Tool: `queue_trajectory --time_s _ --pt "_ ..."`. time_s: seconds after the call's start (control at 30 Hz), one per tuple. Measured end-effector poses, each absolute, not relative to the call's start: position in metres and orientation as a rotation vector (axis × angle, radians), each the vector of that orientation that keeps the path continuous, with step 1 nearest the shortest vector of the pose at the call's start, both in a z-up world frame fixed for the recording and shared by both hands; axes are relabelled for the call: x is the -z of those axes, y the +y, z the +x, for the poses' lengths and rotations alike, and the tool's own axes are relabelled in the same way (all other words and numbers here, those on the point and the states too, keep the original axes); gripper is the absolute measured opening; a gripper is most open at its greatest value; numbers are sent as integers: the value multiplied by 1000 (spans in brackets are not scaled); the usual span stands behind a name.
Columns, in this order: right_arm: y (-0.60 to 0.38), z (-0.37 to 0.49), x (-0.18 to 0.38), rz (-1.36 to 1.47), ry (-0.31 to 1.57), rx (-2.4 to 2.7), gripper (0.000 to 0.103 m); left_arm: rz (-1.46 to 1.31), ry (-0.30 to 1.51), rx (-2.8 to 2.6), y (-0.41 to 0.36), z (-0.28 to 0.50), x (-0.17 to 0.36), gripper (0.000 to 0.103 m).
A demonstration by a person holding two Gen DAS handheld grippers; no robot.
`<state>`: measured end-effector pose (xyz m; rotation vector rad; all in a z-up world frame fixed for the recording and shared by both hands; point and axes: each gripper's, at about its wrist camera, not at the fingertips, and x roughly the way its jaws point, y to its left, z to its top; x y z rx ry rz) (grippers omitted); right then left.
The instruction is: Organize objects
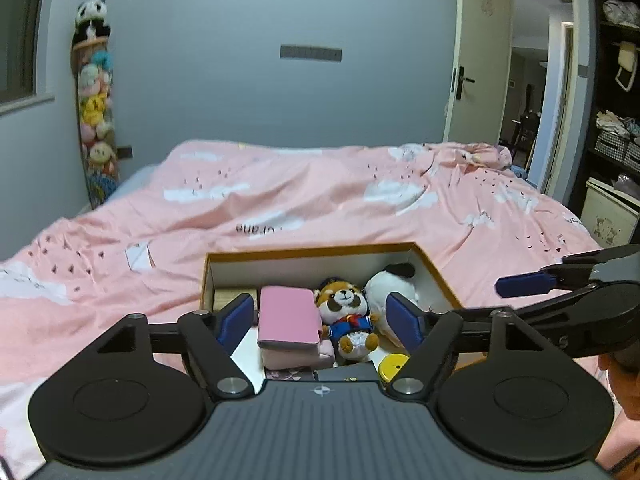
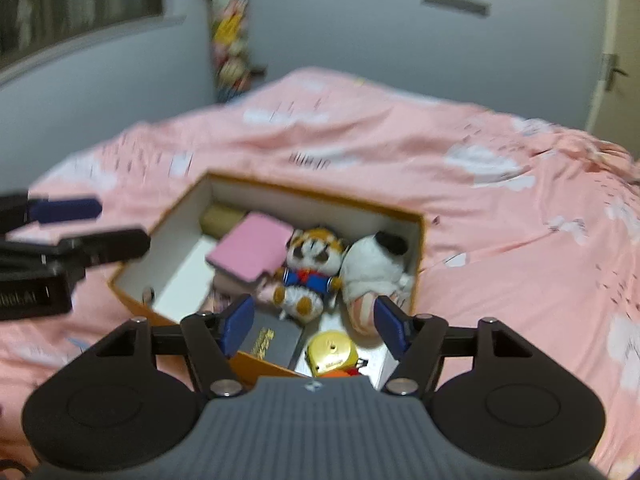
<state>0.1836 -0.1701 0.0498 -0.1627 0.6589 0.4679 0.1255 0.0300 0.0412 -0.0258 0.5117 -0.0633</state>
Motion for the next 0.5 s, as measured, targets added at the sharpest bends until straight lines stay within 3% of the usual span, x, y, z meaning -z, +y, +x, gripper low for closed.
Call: queue_trajectory --time_s 0.2,0.37,0.5 --pt "-186 144 -58 -29 548 -404 75 36 446 -28 20 105 -46 91" --pt "-181 122 -52 -38 515 -372 83 19 483 -42 20 104 -36 91" --pt "-176 116 -44 -30 539 -363 84 -29 556 -28 23 105 -22 91"
